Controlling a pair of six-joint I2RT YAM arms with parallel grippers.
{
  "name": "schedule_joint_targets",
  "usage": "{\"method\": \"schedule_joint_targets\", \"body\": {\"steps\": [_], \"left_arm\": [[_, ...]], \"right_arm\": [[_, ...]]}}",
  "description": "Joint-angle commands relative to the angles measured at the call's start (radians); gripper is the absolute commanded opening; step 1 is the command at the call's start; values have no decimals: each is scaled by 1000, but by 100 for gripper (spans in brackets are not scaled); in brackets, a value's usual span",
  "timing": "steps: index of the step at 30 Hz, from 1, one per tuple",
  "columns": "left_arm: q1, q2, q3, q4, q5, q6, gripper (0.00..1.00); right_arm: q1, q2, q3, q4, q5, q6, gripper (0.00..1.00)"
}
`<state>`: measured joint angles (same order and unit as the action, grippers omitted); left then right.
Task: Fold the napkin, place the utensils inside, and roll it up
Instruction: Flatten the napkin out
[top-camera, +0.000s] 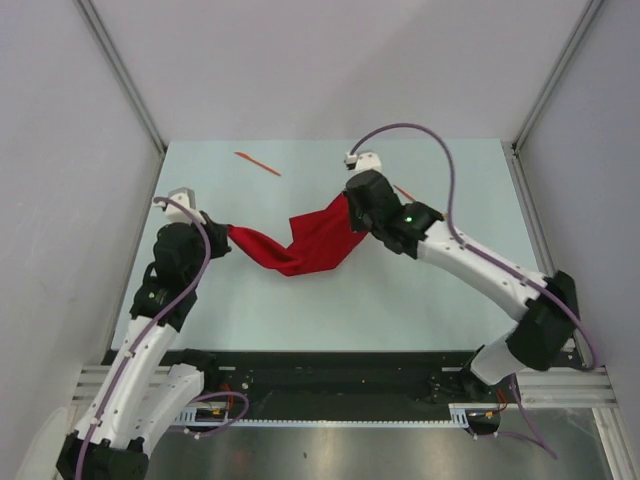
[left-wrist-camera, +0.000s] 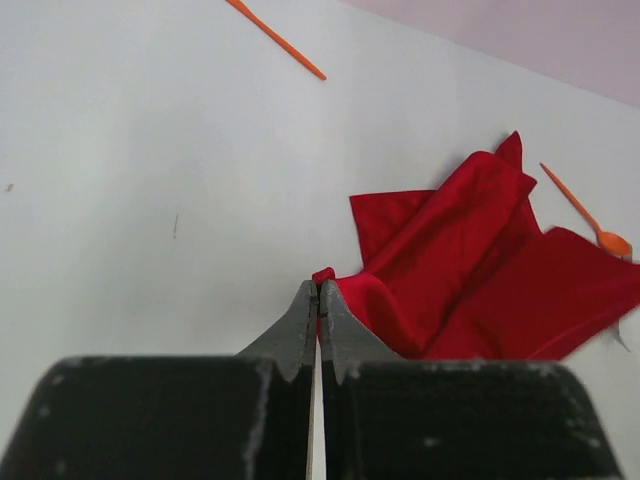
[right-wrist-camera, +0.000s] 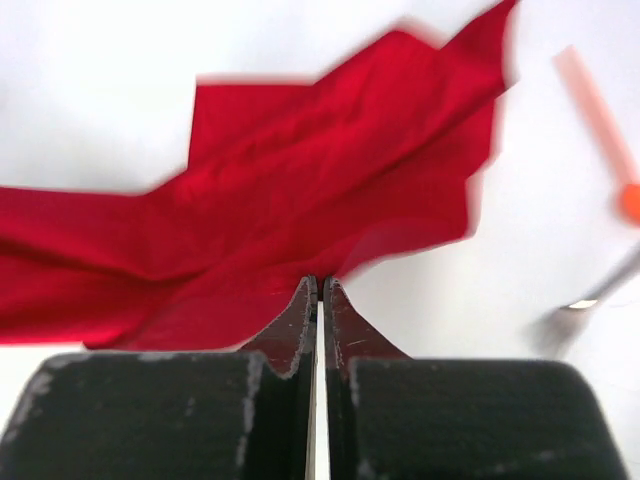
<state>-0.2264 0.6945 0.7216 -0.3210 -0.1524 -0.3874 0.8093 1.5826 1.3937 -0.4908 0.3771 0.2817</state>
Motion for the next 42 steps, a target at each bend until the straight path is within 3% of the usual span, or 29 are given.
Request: {"method": "schedule_joint_targets", "body": {"steps": [1, 8, 16, 24, 29, 33, 42], "left_arm": [[16, 56, 90, 118, 28, -88, 0], [33, 36, 231, 123, 17, -82, 0], [33, -15, 504, 13, 25, 15, 0], [33, 52, 752, -49, 128, 55, 0], [33, 189, 748, -33, 168, 38, 0], [35, 255, 681, 37, 127, 36, 0], [42, 336, 642, 53, 82, 56, 0]], "right_arm": [[-15, -147, 57, -84, 153, -56, 0], [-19, -341, 151, -109, 272, -148, 0], [13, -522, 254, -51, 319, -262, 0], [19, -533, 379, 49, 298, -371, 0], [-63, -396, 381, 87, 251, -372, 0], [-269, -313, 341, 81, 21, -259, 0], [-323, -271, 260, 173, -27, -251, 0]]}}
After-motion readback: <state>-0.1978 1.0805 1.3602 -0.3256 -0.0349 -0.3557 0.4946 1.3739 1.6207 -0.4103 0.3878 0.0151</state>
